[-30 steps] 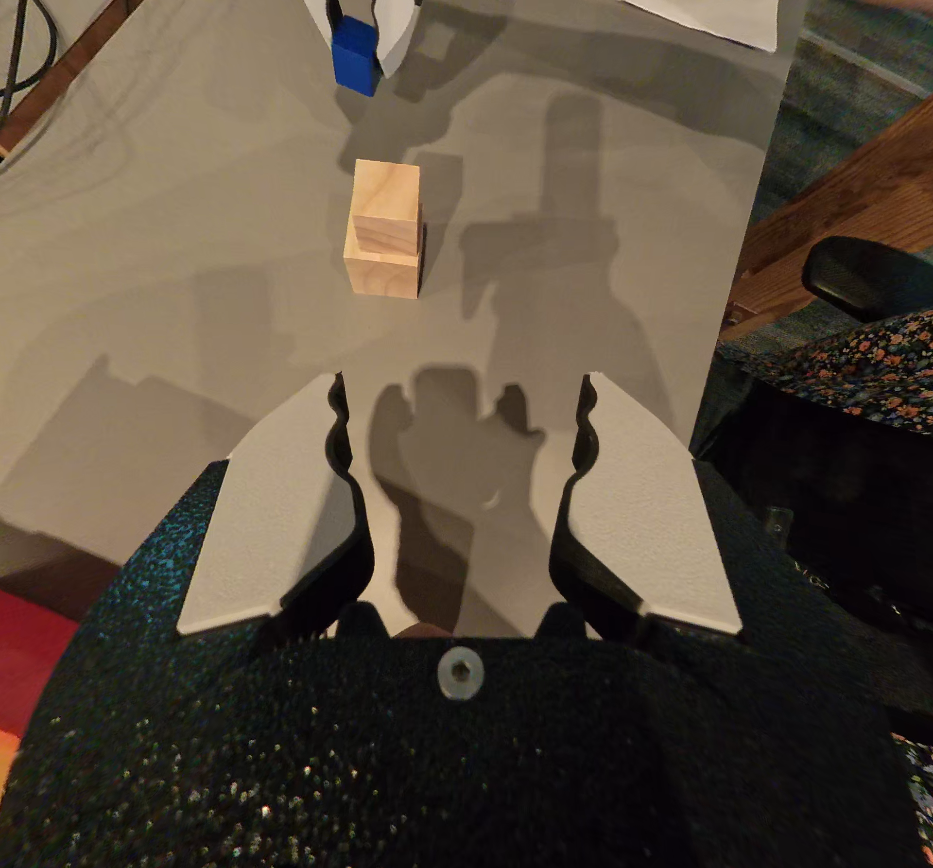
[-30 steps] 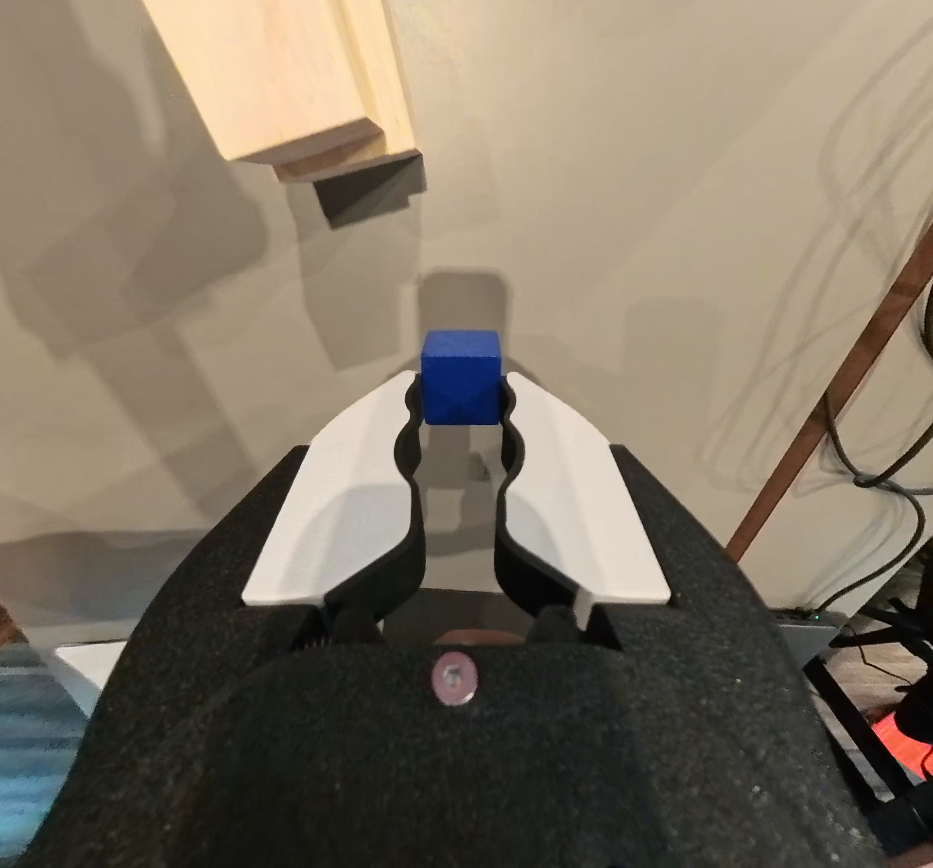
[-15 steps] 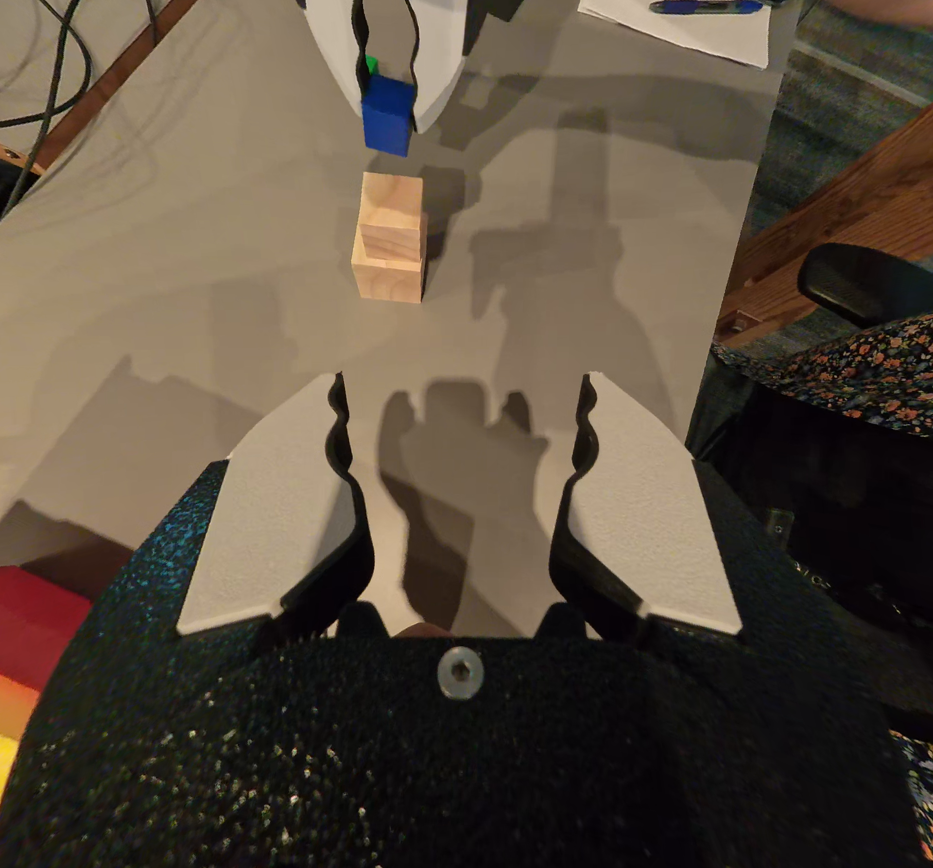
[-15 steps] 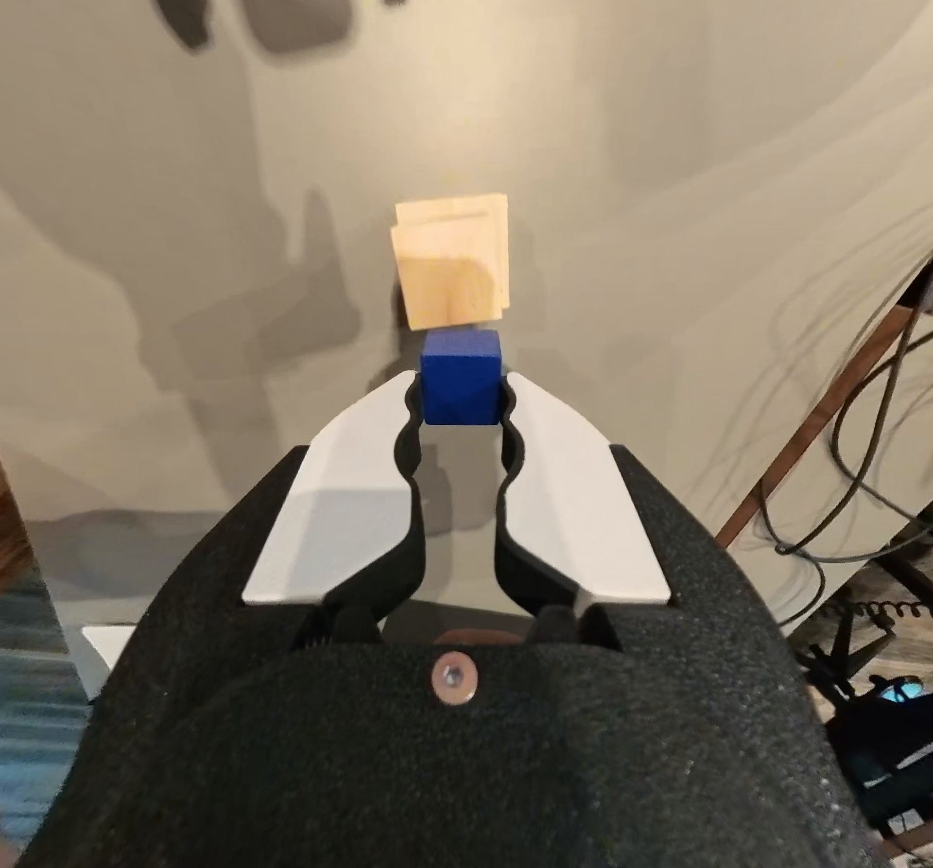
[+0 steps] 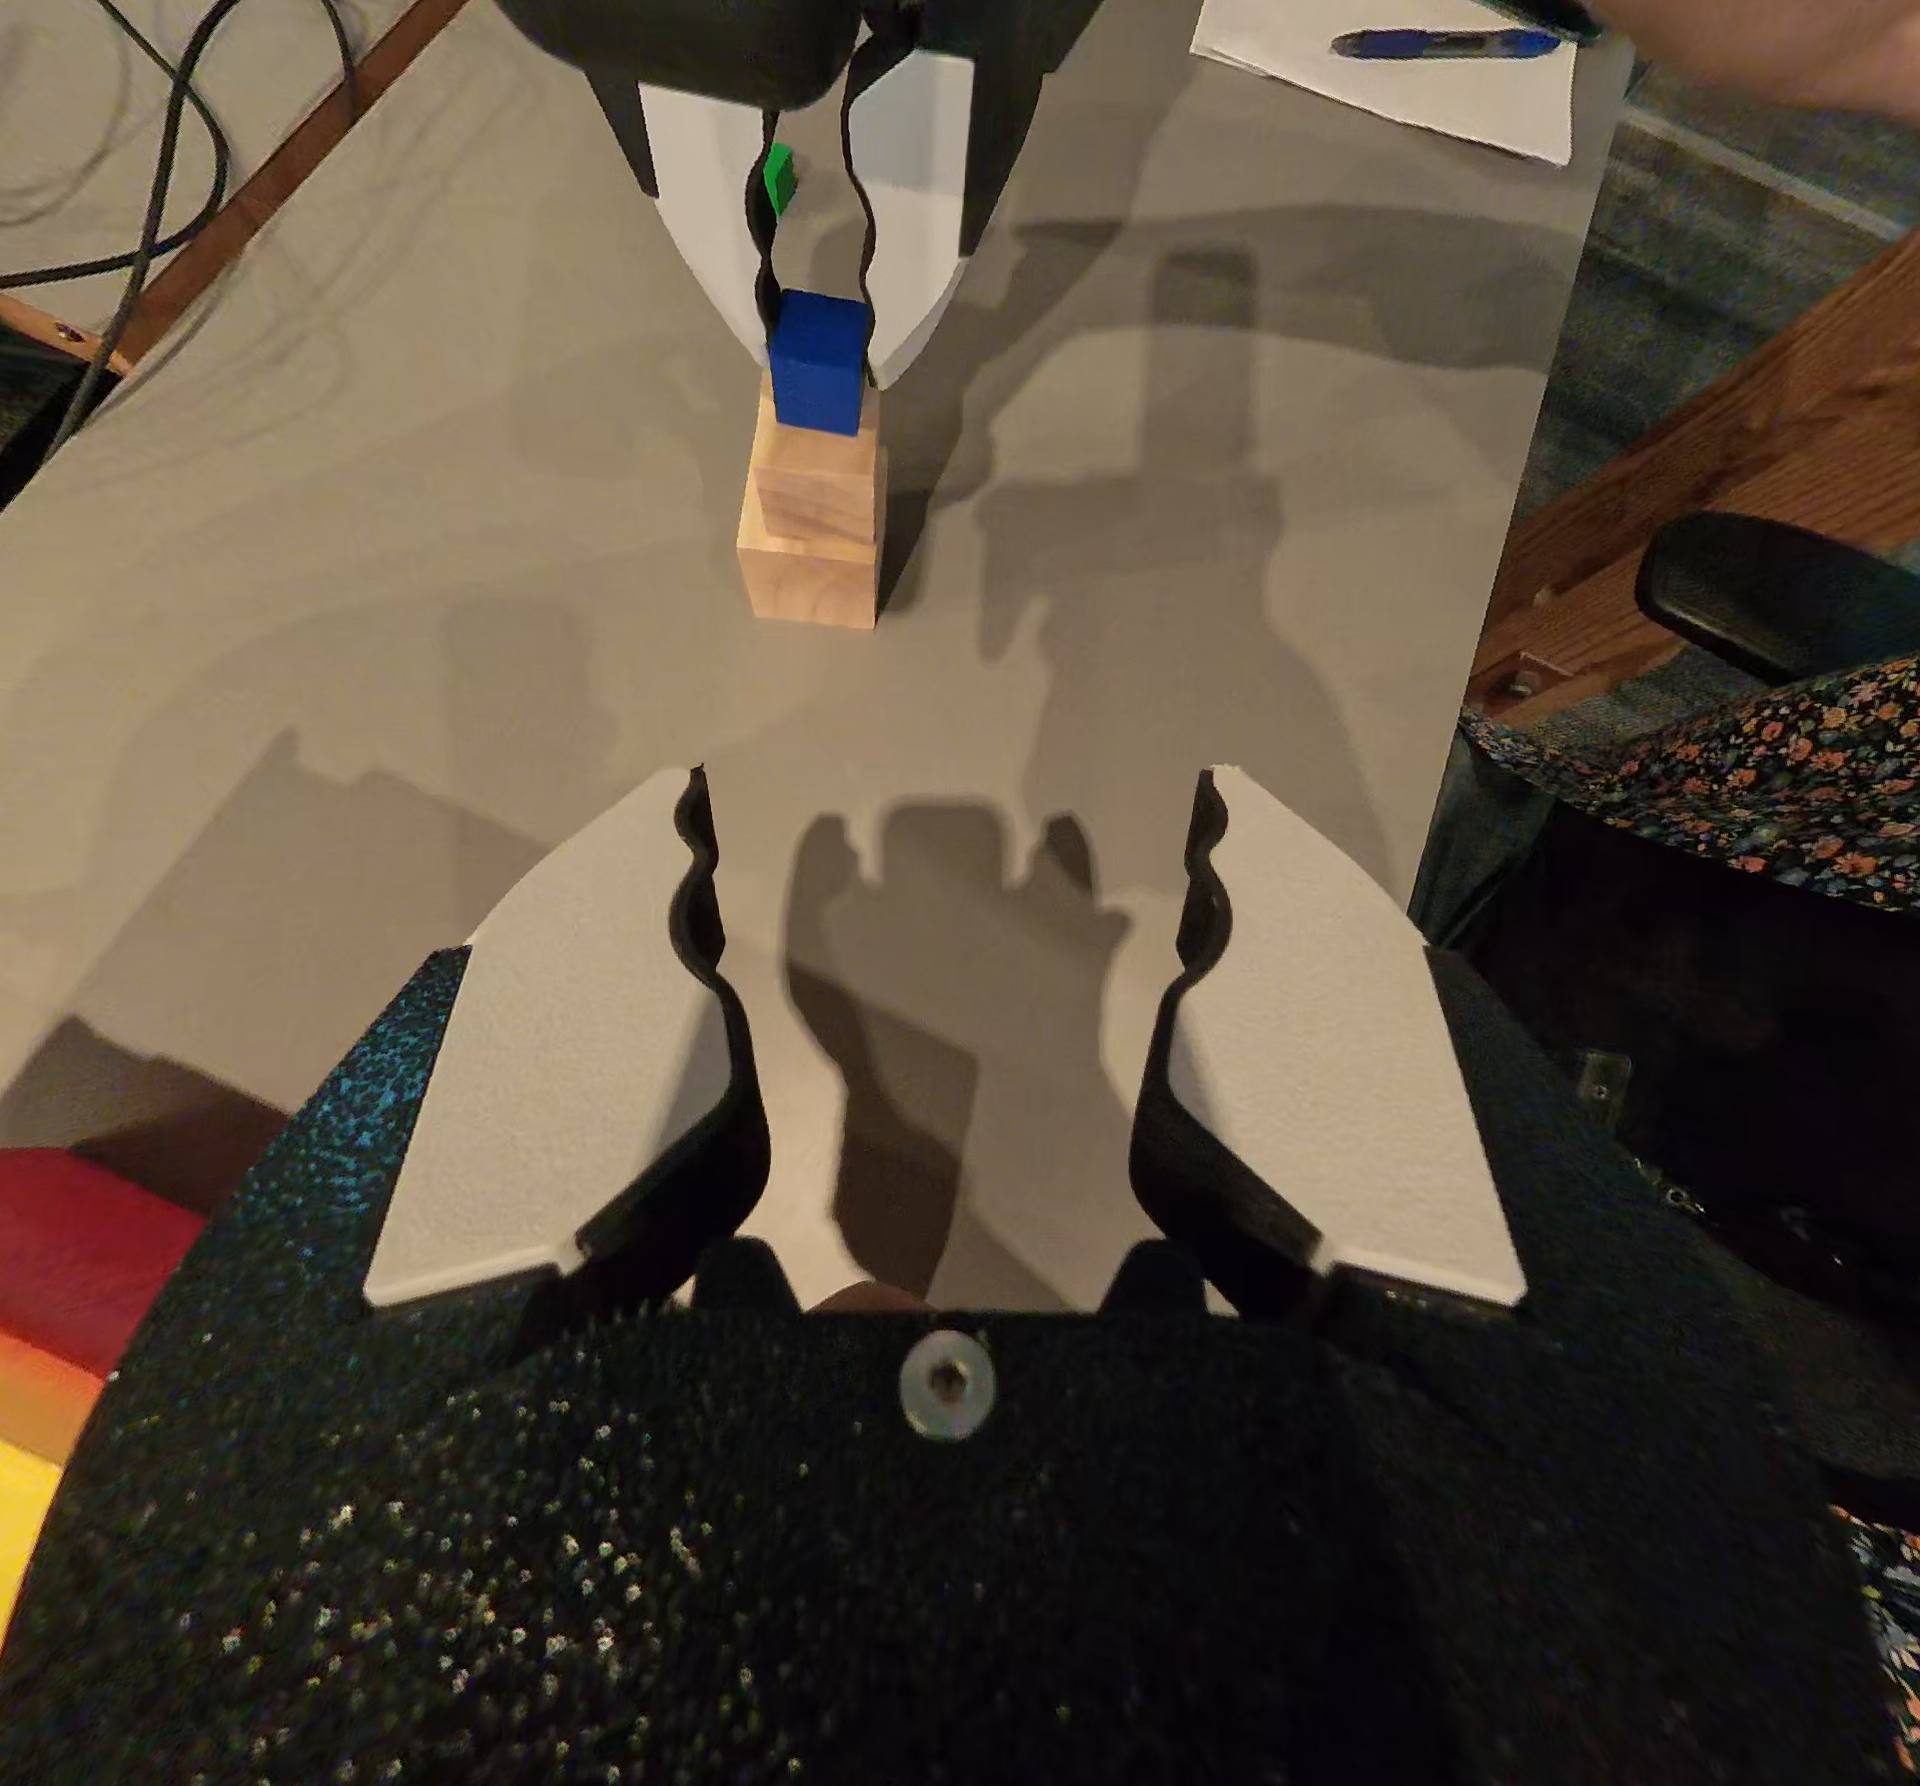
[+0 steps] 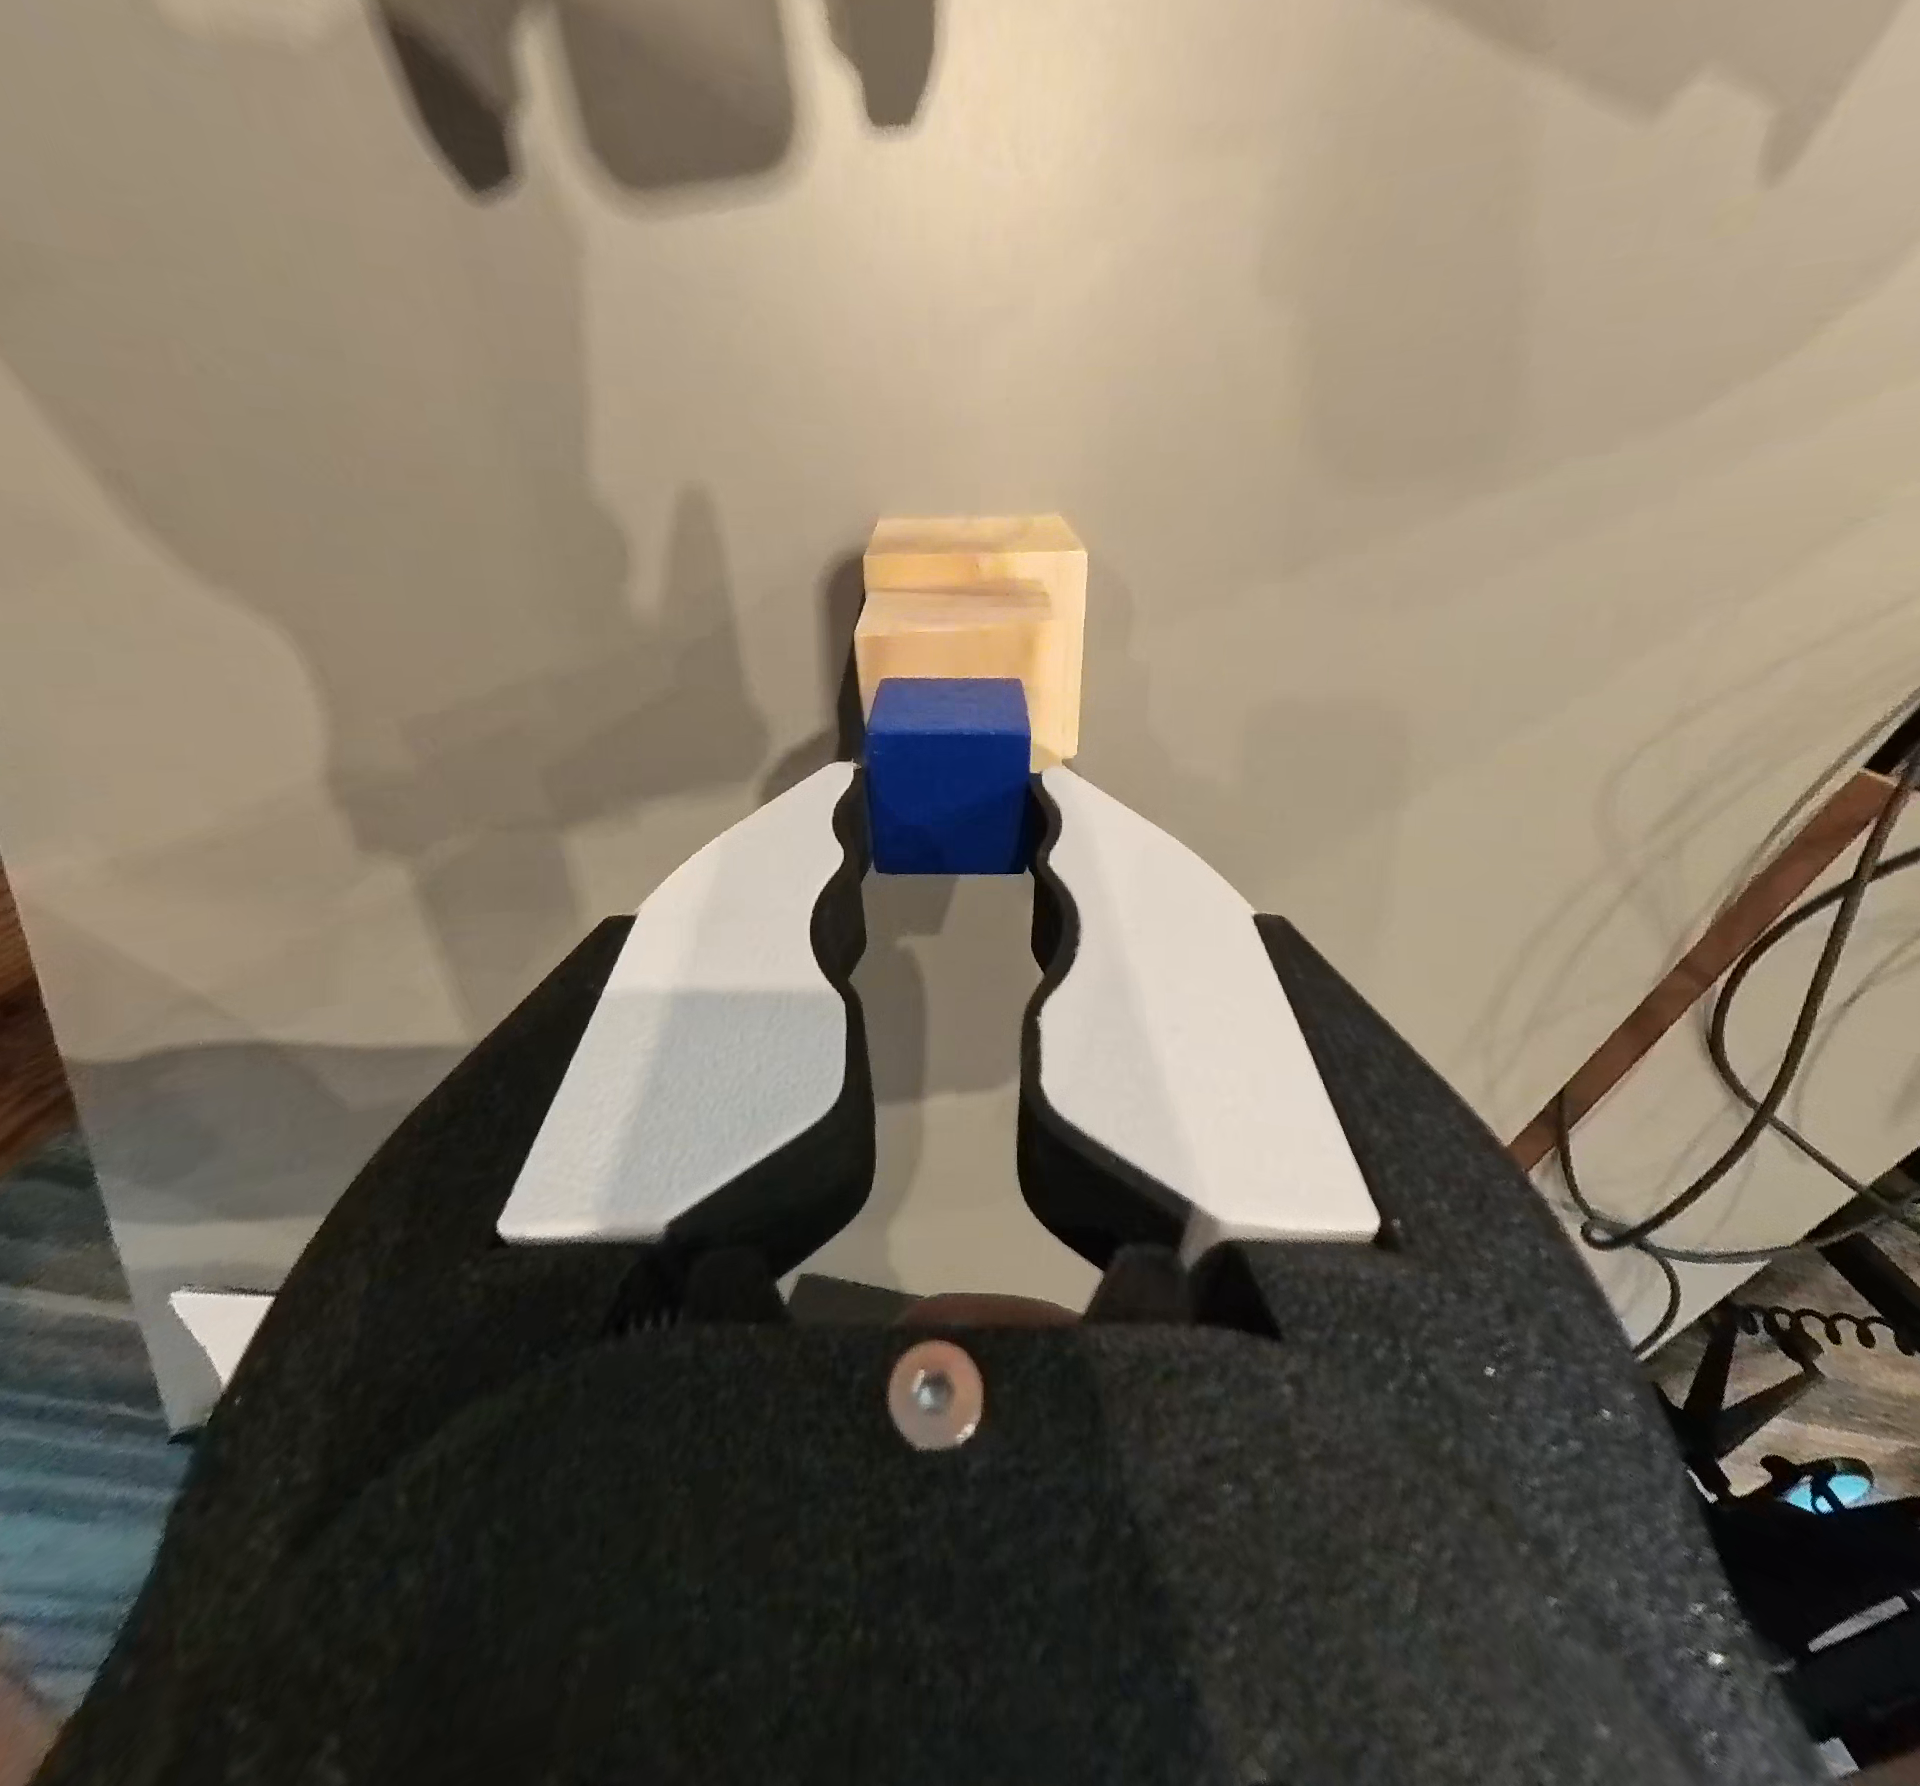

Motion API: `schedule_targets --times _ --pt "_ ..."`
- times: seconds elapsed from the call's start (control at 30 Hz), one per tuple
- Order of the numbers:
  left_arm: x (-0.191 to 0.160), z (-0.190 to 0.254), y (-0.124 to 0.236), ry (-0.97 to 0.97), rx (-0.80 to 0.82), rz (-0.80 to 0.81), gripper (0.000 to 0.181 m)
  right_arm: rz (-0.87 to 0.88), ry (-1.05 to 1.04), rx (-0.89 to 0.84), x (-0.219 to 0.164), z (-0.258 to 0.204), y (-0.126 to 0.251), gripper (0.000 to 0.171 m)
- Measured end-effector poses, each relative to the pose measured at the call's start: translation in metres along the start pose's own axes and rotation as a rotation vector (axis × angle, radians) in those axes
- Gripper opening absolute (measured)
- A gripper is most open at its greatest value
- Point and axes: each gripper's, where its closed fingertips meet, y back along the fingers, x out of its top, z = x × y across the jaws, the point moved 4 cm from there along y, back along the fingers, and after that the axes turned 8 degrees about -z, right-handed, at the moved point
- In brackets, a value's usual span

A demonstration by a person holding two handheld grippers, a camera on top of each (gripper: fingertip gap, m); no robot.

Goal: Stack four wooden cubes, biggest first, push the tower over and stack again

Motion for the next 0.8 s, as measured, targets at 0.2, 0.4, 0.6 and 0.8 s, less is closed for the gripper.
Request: schedule_targets --times 0.2,0.4,0.6,0.8 --pt "0.0 -0.001 -0.001 0.002 -0.001 -0.002 0.086 -0.002 0.006 0.007 0.0 0.001 -0.006 0.027" --pt "0.001 -0.001 -0.003 0.001 -0.004 -0.006 0.086 -0.016 0.02 0.014 0.001 0.0 -0.012 0.027" --pt "0.001 0.0 -0.005 0.001 -0.008 -0.012 0.086 -0.007 0.02 0.025 0.001 0.0 -0.012 0.027" --pt "0.0 0.0 -0.007 0.001 -0.01 -0.017 0.086 -0.013 0.021 0.04 -0.001 0.0 -0.014 0.032"
